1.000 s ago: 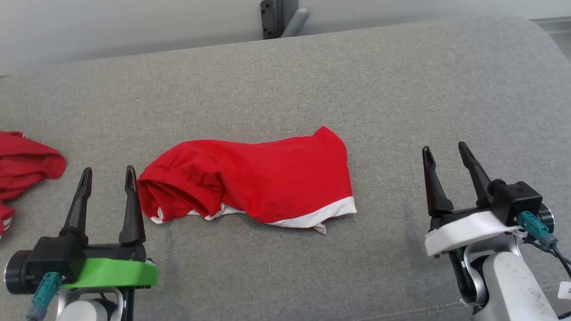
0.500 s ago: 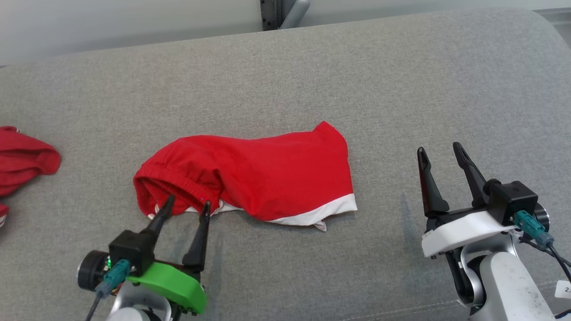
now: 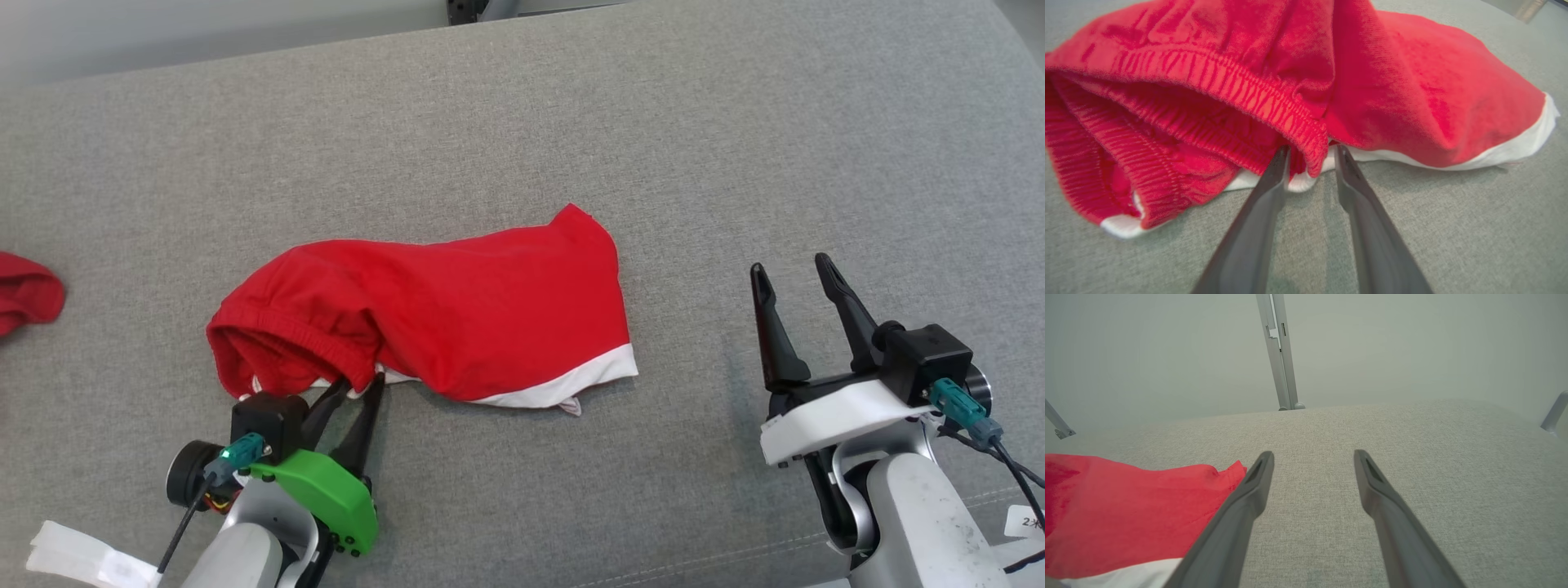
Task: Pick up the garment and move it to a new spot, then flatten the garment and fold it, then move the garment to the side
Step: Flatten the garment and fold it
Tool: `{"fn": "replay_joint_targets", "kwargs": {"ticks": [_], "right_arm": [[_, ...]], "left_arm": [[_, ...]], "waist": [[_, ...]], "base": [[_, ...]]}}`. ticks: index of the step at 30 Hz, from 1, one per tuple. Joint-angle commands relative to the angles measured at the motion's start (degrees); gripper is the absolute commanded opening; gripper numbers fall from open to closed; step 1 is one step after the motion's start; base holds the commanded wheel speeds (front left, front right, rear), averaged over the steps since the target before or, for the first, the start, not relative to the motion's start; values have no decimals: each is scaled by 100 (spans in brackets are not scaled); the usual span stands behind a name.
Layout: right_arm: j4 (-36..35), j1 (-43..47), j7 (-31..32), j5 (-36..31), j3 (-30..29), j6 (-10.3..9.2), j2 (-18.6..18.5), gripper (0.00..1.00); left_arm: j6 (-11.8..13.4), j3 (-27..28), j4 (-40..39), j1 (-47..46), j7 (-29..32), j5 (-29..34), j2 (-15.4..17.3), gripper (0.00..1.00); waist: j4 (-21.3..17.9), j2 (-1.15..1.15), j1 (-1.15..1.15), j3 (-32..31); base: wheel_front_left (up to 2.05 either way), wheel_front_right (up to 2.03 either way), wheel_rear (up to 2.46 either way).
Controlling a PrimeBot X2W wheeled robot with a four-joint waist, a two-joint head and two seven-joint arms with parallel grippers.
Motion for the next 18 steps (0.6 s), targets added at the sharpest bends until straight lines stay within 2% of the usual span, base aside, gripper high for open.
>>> {"fn": "replay_joint_targets", "kwargs": {"ticks": [1, 5, 12, 15, 16, 18], "right_arm": [[13, -48, -39, 26, -21, -1, -4, 100], [33, 10, -62, 21, -84, 0, 5, 100], [63, 8, -29, 41, -170, 0, 15, 100], [71, -33, -20, 46, -197, 0, 20, 100], [68, -29, -10, 33, -222, 0, 22, 100], [51, -21, 9, 10, -249, 0, 23, 100]], "left_arm": [[-19, 6, -10, -79, -54, -23, 61, 0], [-64, -120, -378, -80, -61, 36, 222, 0], [-99, -439, -2022, 213, 612, 64, 632, 0], [-33, -418, -2748, 363, 995, -32, 827, 0], [76, -320, -3169, 481, 1241, -41, 1022, 0], [234, -144, -3524, 597, 1419, -84, 1201, 0]], "waist": [[-22, 0, 0, 13], [-14, 0, 0, 16], [185, 0, 0, 24], [272, 0, 0, 13], [333, 0, 0, 6], [390, 0, 0, 4]], "base": [[0, 0, 0], [0, 0, 0], [0, 0, 0], [0, 0, 0], [0, 0, 0], [0, 0, 0]]}}
